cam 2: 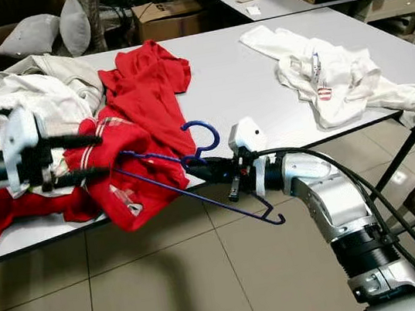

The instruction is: Hang hanger

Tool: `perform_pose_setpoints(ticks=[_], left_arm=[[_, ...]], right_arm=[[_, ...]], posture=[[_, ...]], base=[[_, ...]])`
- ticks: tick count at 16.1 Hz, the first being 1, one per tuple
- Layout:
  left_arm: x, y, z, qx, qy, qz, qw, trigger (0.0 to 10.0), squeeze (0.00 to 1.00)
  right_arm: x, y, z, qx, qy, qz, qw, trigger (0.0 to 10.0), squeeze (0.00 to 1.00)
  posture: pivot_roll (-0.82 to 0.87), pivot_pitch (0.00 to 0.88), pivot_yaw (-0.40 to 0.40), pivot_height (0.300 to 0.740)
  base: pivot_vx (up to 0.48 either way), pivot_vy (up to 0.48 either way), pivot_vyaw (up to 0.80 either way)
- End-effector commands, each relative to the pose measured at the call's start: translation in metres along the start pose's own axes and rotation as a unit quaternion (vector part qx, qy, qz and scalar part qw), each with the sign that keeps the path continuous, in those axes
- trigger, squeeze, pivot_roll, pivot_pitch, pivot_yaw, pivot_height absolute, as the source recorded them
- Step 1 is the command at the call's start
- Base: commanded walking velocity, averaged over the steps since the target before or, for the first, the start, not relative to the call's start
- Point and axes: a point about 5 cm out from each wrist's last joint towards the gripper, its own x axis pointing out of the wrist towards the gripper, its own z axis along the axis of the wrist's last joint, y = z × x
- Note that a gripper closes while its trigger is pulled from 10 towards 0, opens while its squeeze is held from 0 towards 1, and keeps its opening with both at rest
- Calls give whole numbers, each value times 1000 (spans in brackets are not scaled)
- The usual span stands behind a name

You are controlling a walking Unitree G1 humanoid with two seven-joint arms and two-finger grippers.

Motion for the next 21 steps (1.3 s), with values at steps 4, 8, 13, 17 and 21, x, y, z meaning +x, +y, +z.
perform_pose_setpoints(ticks=[4,8,13,17,21], left_arm=[[3,7,-8,39,38,9,998,10000,0],[2,19,-5,45,18,22,999,10000,0],[28,9,-5,53,1,-50,997,10000,0],[34,9,3,61,-7,-88,994,10000,0],[33,8,4,70,9,-122,990,4275,0]], right_arm=[[-2,-4,9,-13,-7,8,1000,10000,0],[-3,-4,11,-16,-4,17,1000,10000,0],[-2,1,11,-17,3,48,999,10000,0],[-1,1,9,-28,26,64,997,10000,0],[-2,-3,10,-36,33,59,997,10000,0]], posture=[[69,0,-31,740],[62,0,-25,740],[60,0,-27,740],[61,0,-26,740],[63,0,-23,740]], base=[[0,0,0],[0,0,0],[0,0,0],[0,0,0],[0,0,0]])
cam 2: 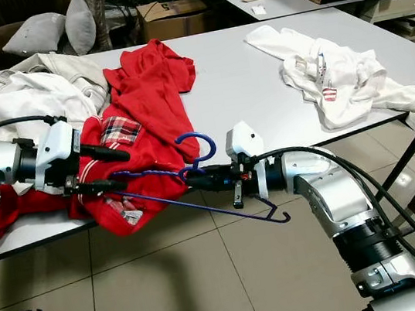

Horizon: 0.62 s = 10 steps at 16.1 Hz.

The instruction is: Hang hanger

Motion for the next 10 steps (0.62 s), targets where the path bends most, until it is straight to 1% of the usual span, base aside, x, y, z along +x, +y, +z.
perform_pose_setpoints(ticks=[1,2,3,5,6,8,9,10], left_arm=[[-4,4,8,18,11,-7,1000,9294,0],[-4,5,9,20,9,-6,1000,10000,0],[-7,9,17,13,-11,17,1000,10000,0],[-7,10,22,0,-26,34,999,10000,0],[-7,10,27,-15,-51,56,997,10000,0],[-9,10,33,-30,-86,87,992,10000,0],[-12,8,39,-47,-112,107,987,10000,0],[-18,1,39,-62,-96,142,983,10000,0]], right_arm=[[-4,-7,7,-19,5,-12,1000,10000,0],[-4,-8,7,-19,5,-15,1000,10000,0],[-5,-12,6,-19,8,-38,999,10000,0],[-4,-12,5,-16,5,-49,999,10000,0],[-3,-12,4,-13,0,-57,998,10000,0],[-1,-12,2,-11,-1,-71,997,10000,0],[0,-12,1,-8,-1,-79,997,10000,0],[2,-12,-2,-3,-3,-91,996,10000,0]], posture=[[63,0,-23,740],[63,0,-23,740],[64,0,-20,740],[66,0,-14,740],[68,0,-14,740],[69,0,-14,740],[72,0,-15,740],[75,0,-13,740]], base=[[0,0,0],[0,0,0],[0,0,0],[0,0,0],[0,0,0],[0,0,0],[0,0,0],[0,0,0]])
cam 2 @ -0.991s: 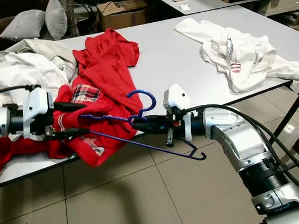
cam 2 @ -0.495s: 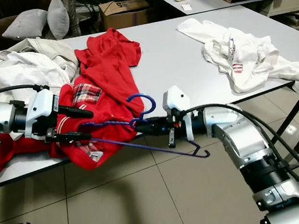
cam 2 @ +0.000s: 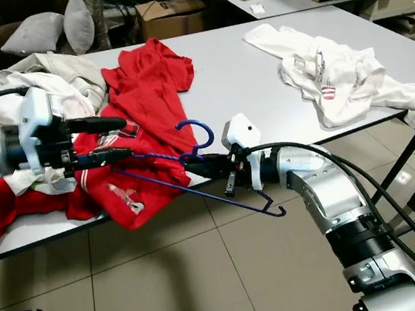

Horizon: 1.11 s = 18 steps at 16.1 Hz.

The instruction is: Hang hanger

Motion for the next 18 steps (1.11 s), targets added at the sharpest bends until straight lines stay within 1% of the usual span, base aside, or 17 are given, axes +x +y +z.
perform_pose_setpoints(ticks=[1,2,3,4,5,7,8,9,10,11,12,13,14,15,18], left_arm=[[-5,2,4,12,19,28,999,10000,0],[-16,-1,-7,7,94,109,990,10000,0],[-17,-4,-11,-30,96,155,983,10000,267],[-14,-12,-12,-56,91,184,977,10000,1000],[-12,-17,-12,-58,93,193,975,10000,1000],[3,-34,-23,-45,106,286,951,10000,1000],[11,-43,-24,-67,90,300,947,10000,0],[18,-49,-24,-85,83,307,944,10000,0],[24,-54,-27,-97,93,331,934,10000,0],[25,-54,-29,-91,106,356,924,10000,0],[23,-52,-30,-70,119,389,911,10000,0],[22,-51,-29,-60,121,404,905,9569,0],[21,-50,-26,-53,118,417,900,0,0],[22,-53,-26,-40,131,410,902,0,0],[23,-55,-26,-24,143,404,903,0,0]], right_arm=[[-4,-3,-1,-4,-3,-19,1000,10000,0],[-2,-3,1,5,-20,-30,999,10000,0],[-1,-2,2,9,-28,-34,999,10000,0],[0,-1,2,10,-31,-36,999,10000,0],[0,-1,2,9,-31,-37,999,10000,0],[4,0,2,17,-42,-45,998,10000,0],[6,2,3,19,-45,-44,998,10000,0],[7,3,3,19,-47,-42,998,10000,0],[8,2,4,19,-49,-43,998,10000,0],[8,2,4,19,-50,-44,998,10000,0],[9,2,5,18,-52,-44,998,10000,0],[9,2,6,18,-53,-43,998,10000,0],[9,2,6,16,-53,-42,998,10000,0],[9,2,6,16,-54,-40,998,10000,0],[9,3,6,15,-54,-37,998,10000,0]], posture=[[75,0,-13,740],[84,0,-14,740],[85,0,-12,740],[84,0,-13,740],[87,0,-13,740],[92,0,-29,740],[91,0,-28,740],[92,0,-27,740],[91,0,-27,740],[89,0,-28,740],[89,0,-28,740],[89,0,-28,740],[89,0,-28,740],[92,0,-31,740],[94,0,-31,740]], base=[[0,0,0],[0,0,0],[0,0,0],[0,0,0],[0,0,0],[0,0,0],[0,0,0],[0,0,0],[0,0,0],[0,0,0],[0,0,0],[0,0,0],[0,0,0],[0,0,0],[0,0,0]])
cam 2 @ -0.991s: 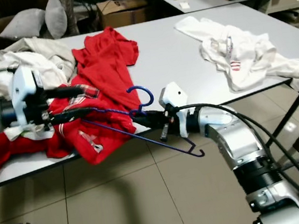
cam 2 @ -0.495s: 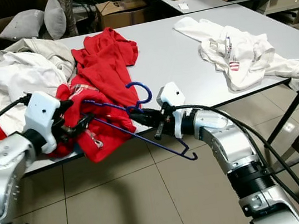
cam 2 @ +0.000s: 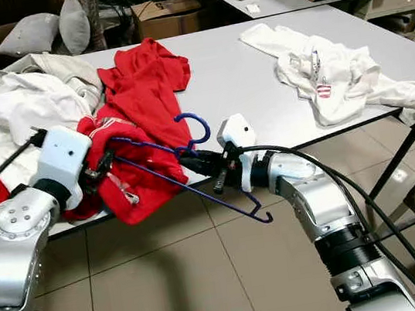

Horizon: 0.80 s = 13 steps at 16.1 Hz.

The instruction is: Hang hanger

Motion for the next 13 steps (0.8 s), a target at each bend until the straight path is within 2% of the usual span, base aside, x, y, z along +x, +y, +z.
perform_pose_setpoints(ticks=[1,13], left_arm=[[-2,-1,1,12,-1,6,1000,0,0],[-1,3,4,0,-10,5,1000,0,0]], right_arm=[[-1,-1,9,-13,-19,1,1000,10000,0],[1,0,10,-13,-20,5,1000,10000,0]], posture=[[96,0,-30,740],[99,0,-25,740]], base=[[0,0,0],[0,0,0]])
